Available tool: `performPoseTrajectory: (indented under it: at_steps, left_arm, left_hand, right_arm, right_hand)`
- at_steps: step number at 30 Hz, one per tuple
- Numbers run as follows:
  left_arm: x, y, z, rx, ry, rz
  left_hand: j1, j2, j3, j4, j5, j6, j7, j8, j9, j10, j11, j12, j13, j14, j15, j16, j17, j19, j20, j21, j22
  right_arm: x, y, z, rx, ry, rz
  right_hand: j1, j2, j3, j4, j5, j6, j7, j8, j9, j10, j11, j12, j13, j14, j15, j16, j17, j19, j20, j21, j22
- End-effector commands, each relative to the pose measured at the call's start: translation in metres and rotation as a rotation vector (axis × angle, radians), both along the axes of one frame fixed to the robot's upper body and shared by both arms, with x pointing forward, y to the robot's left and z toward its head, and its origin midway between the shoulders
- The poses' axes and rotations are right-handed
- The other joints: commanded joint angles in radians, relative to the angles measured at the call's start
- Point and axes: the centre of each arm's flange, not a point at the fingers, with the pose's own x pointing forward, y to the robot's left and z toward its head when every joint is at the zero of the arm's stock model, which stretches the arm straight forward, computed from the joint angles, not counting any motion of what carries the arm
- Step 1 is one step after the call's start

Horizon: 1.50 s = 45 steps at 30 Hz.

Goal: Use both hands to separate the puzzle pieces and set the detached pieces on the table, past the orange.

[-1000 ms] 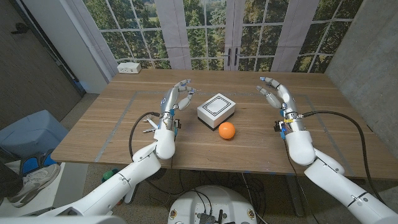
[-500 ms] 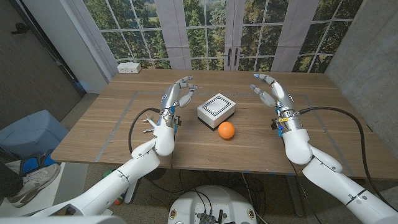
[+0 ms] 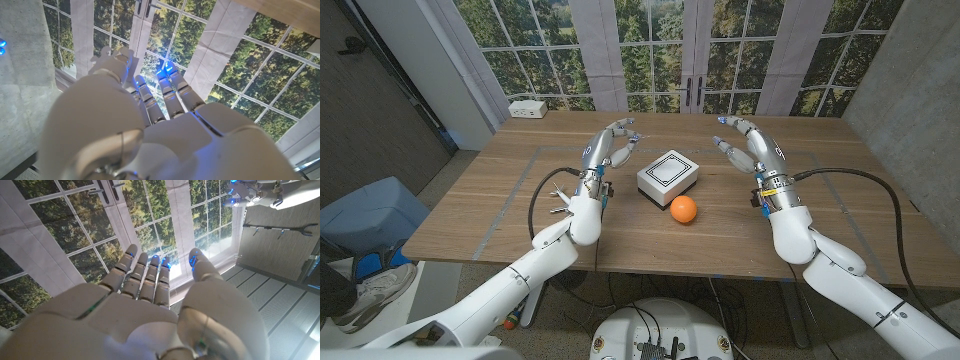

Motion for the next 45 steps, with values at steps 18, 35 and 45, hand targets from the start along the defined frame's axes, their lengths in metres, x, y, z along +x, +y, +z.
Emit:
performPoseTrajectory:
  at_steps: [18, 35, 45]
  left_arm:
    - [0.007, -0.013, 0.015, 0.030, 0.056, -0.081]
    - [0.004, -0.018, 0.021, 0.055, 0.105, -0.146]
    - [0.002, -0.024, 0.026, 0.093, 0.131, -0.184]
  left_hand:
    - [0.014, 0.001, -0.012, 0.000, 0.002, 0.013, 0.000, -0.004, 0.004, 0.015, 0.001, -0.004, 0.002, -0.006, -0.179, -0.008, 0.002, -0.007, -0.020, 0.010, 0.001]
    - [0.016, 0.004, -0.022, 0.002, 0.002, 0.020, -0.001, -0.004, 0.005, 0.016, 0.000, -0.005, 0.002, -0.009, -0.178, -0.009, 0.002, -0.010, -0.019, 0.012, 0.001]
    - [0.016, 0.000, -0.029, 0.002, 0.001, 0.020, -0.001, -0.005, 0.006, 0.013, 0.000, -0.008, 0.002, -0.017, -0.176, -0.013, 0.001, -0.014, -0.017, 0.012, 0.001]
  right_arm:
    - [0.007, 0.022, 0.006, -0.112, -0.041, -0.035]
    - [0.005, 0.031, 0.003, -0.146, -0.081, -0.082]
    - [0.003, 0.035, 0.001, -0.159, -0.101, -0.110]
  right_hand:
    - [0.035, -0.011, -0.014, 0.002, -0.001, 0.025, -0.005, 0.007, 0.006, 0.012, -0.011, 0.006, 0.012, 0.001, -0.062, 0.015, 0.010, 0.009, 0.001, 0.004, 0.002]
    - [0.106, -0.024, -0.017, -0.005, 0.000, 0.052, -0.036, 0.011, 0.006, 0.023, -0.024, 0.011, 0.021, 0.005, -0.088, 0.022, 0.016, 0.027, -0.002, 0.009, 0.003]
    - [0.144, -0.031, -0.025, 0.000, -0.002, 0.083, -0.052, 0.017, 0.006, 0.039, -0.034, 0.018, 0.027, 0.007, -0.095, 0.029, 0.021, 0.032, -0.007, 0.010, 0.003]
